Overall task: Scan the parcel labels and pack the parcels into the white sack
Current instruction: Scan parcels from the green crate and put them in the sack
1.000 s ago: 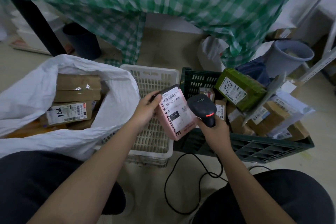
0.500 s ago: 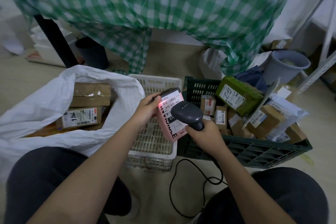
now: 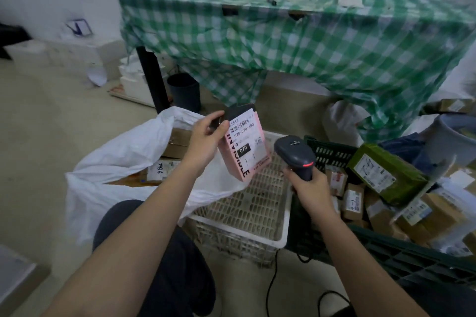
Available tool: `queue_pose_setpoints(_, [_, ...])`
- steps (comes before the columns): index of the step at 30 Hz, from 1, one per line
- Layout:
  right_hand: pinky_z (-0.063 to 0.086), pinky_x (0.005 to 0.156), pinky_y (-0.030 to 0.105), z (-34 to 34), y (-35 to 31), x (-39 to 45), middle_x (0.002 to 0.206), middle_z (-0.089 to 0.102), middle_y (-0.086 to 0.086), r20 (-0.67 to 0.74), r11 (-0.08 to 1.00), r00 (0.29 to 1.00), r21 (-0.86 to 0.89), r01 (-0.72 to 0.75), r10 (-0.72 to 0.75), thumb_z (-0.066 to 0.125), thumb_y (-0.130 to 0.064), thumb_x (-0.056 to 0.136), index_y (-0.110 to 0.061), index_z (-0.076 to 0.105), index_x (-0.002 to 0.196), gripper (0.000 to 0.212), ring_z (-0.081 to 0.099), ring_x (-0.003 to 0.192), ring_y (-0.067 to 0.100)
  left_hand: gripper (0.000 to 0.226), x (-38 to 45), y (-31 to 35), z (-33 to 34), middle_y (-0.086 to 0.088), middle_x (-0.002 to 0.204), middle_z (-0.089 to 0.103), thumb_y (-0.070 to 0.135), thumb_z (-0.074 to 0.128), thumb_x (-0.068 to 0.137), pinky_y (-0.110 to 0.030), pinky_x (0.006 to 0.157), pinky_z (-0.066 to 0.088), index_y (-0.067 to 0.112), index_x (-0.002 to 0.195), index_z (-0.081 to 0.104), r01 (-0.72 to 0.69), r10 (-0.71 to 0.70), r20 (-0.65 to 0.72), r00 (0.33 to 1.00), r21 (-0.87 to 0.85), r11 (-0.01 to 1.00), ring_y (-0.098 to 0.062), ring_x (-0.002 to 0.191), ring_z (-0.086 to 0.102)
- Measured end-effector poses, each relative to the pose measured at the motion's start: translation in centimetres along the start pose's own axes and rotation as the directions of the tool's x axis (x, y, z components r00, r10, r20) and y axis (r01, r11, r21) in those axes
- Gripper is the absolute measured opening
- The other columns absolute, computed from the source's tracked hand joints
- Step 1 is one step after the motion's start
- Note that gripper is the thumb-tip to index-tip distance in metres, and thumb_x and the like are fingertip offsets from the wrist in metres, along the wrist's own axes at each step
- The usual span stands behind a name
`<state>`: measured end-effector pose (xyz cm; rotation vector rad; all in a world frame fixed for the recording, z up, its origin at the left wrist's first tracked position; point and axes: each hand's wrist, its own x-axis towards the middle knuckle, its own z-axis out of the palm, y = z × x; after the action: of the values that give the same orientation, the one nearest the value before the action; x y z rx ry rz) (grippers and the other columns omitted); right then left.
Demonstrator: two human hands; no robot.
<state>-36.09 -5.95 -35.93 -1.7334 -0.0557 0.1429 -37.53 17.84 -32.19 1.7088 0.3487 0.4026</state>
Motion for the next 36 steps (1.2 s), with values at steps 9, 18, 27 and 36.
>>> queue_pose_setpoints(9, [0.042, 0.065, 0.036, 6.6, 0.2, 3.0, 0.064, 0.057, 0.01, 0.027, 0.996, 0.996, -0.031, -0.078, 0.079, 0.073, -0.021, 0.084, -0.015, 0.058, 0.073, 0.019, 0.053, 0.063, 0.024, 0.062, 2.4, -5.1, -8.0, -0.01, 0.153, 0.016, 0.018, 0.06, 0.09, -0.037, 0.111, 0.022, 0.026, 0.145, 0.033, -0.033, -0.096, 0.106, 0.99, 0.823, 0.567, -0.034, 0.137, 0.021])
queue_pose_setpoints(18, [0.039, 0.055, 0.029, 2.0, 3.8, 2.5, 0.066, 0.057, 0.009, -0.004, 0.981, 0.99, -0.131, -0.143, 0.144, 0.068, -0.012, 0.088, -0.009, 0.058, 0.079, 0.014, 0.052, 0.059, 0.02, 0.051, 2.8, -6.6, -2.1, -0.009, 0.15, 0.033, 0.018, 0.059, 0.093, -0.043, 0.11, 0.032, 0.018, 0.141, 0.042, -0.107, 0.016, 0.151, 0.988, 0.617, 0.78, -0.029, 0.136, 0.032])
queue_pose_setpoints(27, [0.037, 0.055, 0.031, -8.3, 9.3, 3.3, 0.07, 0.053, 0.023, -0.203, 0.914, 0.92, -0.164, -0.37, 0.336, 0.068, -0.013, 0.088, 0.002, 0.057, 0.082, 0.02, 0.048, 0.058, 0.024, 0.053, 1.1, -6.5, 14.9, -0.004, 0.149, 0.036, 0.027, 0.056, 0.096, -0.026, 0.107, 0.032, 0.02, 0.145, 0.036, -0.195, -0.027, 0.497, 0.867, 0.389, 0.9, -0.018, 0.134, 0.039])
queue_pose_setpoints(36, [0.04, 0.059, 0.029, -15.5, 13.3, 11.3, 0.069, 0.057, 0.004, -0.374, 0.918, 0.862, -0.063, -0.391, 0.341, 0.067, -0.016, 0.086, -0.011, 0.059, 0.081, 0.011, 0.052, 0.062, 0.016, 0.053, 4.5, -12.8, 30.9, -0.005, 0.144, 0.041, 0.029, 0.058, 0.095, -0.025, 0.094, 0.036, 0.017, 0.143, 0.038, -0.12, -0.24, 0.581, 0.778, 0.511, 0.851, -0.022, 0.129, 0.044])
